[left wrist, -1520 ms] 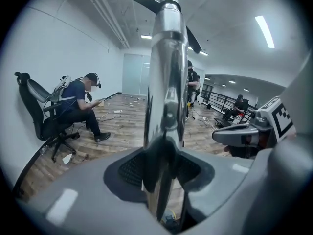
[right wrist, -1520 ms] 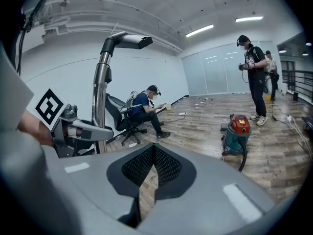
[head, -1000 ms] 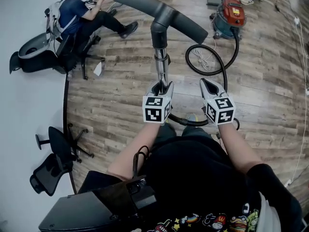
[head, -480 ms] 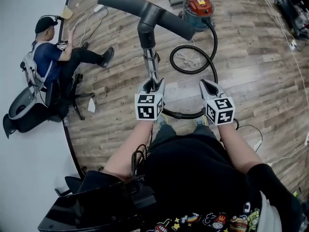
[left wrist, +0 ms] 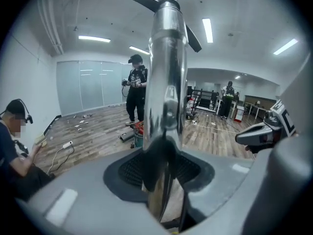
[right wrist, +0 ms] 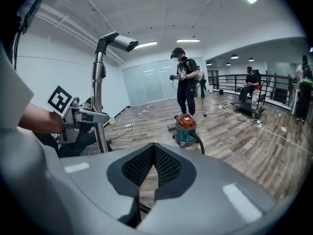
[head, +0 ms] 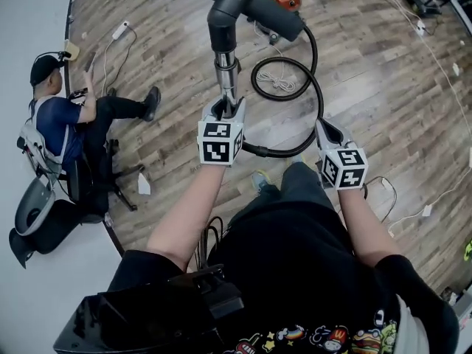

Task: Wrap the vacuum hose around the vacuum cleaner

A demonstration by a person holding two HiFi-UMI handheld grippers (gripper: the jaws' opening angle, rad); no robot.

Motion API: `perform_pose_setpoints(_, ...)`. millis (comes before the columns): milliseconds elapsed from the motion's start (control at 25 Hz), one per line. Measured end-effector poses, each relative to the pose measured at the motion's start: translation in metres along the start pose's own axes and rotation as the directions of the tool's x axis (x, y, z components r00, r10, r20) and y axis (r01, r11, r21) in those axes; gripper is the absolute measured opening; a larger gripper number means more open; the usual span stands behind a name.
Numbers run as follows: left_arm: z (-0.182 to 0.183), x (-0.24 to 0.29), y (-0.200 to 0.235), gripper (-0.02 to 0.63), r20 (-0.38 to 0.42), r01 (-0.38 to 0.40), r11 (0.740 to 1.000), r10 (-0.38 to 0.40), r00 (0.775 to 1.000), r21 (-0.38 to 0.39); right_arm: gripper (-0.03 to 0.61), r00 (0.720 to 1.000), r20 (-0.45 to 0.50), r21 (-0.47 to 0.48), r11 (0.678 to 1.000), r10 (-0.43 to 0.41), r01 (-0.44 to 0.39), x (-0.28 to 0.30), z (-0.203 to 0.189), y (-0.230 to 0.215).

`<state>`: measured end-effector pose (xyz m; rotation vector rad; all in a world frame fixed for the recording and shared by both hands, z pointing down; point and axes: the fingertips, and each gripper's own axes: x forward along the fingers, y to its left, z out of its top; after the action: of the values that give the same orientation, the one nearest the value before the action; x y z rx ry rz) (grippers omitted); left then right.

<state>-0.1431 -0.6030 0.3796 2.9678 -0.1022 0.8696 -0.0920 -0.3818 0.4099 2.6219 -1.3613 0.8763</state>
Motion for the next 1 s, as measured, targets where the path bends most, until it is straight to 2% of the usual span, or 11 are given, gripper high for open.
perform_pose_setpoints(320,0.013,0.027,0.016,0.159,-0.009,0.052,0.998,-0.052,0.999,0.029,0.026,0.999,0.015,0.056,0.997,-0.051,0.050,0.024,0.004,0.002)
perform_pose_setpoints(640,0.023,0.091,0.038,0.159,-0.040,0.099,0.994,-0.097,0.994,0.039,0.026,0.997,0.028,0.104,0.992,-0.074,0.071,0.093,0.023,-0.021)
perform_pose_setpoints(880,0.084,0.169,0.056,0.159,-0.068,0.136,0.983,-0.128,0.989,0.120,0.026,0.996,0.001,0.146,0.986,-0.086,0.085,0.148,0.069,-0.069)
perform_pose_setpoints(1000,0.102,0.202,0.064,0.159,-0.077,0.164,0.971,-0.152,0.985,0.172,0.026,0.995,-0.010,0.159,0.983,-0.097,0.097,0.172,0.081,-0.085)
